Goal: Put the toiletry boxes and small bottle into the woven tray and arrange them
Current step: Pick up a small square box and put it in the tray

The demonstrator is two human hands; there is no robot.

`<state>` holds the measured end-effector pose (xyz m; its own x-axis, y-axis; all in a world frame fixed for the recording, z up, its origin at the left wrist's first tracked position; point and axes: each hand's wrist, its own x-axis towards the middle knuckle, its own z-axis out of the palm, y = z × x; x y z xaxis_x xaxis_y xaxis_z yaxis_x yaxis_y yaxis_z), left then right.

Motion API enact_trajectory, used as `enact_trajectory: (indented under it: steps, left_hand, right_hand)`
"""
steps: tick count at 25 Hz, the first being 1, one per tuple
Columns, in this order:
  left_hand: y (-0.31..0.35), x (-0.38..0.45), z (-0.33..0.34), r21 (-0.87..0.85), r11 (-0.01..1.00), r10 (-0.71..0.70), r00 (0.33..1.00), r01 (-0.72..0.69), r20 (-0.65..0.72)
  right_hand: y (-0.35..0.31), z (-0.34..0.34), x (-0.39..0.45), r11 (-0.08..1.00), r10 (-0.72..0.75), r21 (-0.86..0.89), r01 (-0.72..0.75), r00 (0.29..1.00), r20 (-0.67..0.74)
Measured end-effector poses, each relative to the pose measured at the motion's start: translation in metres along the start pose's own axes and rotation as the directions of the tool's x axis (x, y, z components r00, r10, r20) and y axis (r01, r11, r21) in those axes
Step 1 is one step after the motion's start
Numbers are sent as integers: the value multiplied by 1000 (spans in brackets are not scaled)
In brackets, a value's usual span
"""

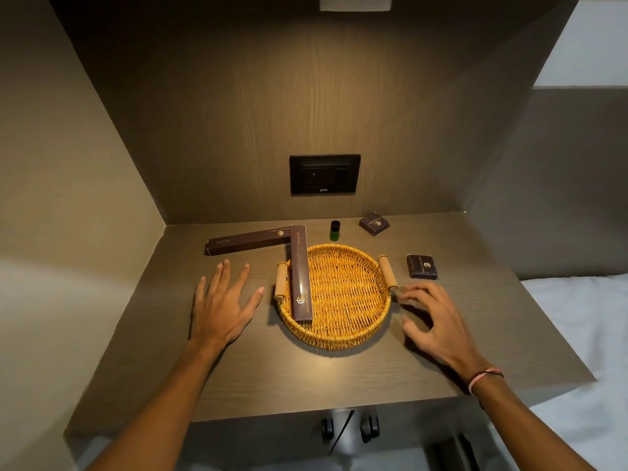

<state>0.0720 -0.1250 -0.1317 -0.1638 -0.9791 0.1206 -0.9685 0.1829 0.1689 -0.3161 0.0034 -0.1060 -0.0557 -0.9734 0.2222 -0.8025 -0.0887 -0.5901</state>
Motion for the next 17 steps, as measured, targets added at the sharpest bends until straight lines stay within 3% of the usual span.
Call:
enact_trajectory:
  steps: [3, 4, 6, 8, 9, 13, 15, 17]
  left_hand:
    - [1, 0, 0, -12, 1000, -6, 1000, 6, 5]
    - [1, 1, -1, -13, 1000, -5, 1000, 5, 4]
    - [1, 1, -3, -20, 1000, 2, 1000, -1, 6]
    - [1, 0, -4, -26, 1000, 3, 1000, -3, 4]
    - [1, 0, -4, -31, 1000, 1, 1000, -1, -2]
    - [1, 0, -3, -29, 1000, 1, 1000, -1, -22]
    - [0, 0, -3, -31, 1000, -2, 1000, 2, -20]
    - [0, 0, -2, -30, 1000, 0, 1000, 0, -19]
  right_hand:
    - [5, -20, 38, 991, 62, -106, -79, 985, -160]
    - [11, -30, 58, 968, 94, -220, -118, 989, -117]
    - [19, -48, 95, 902, 298, -360, -239, 947, 120]
    - [24, -53, 116, 886, 418, -344, -310, 856, 304]
    - [26, -54, 120, 882, 430, -346, -320, 845, 317]
    - [7, -71, 128, 916, 349, -286, -280, 909, 229]
    - [-23, -79, 132, 959, 206, -233, -163, 963, 175]
    - [-65, -76, 129, 983, 52, -183, -5, 966, 251]
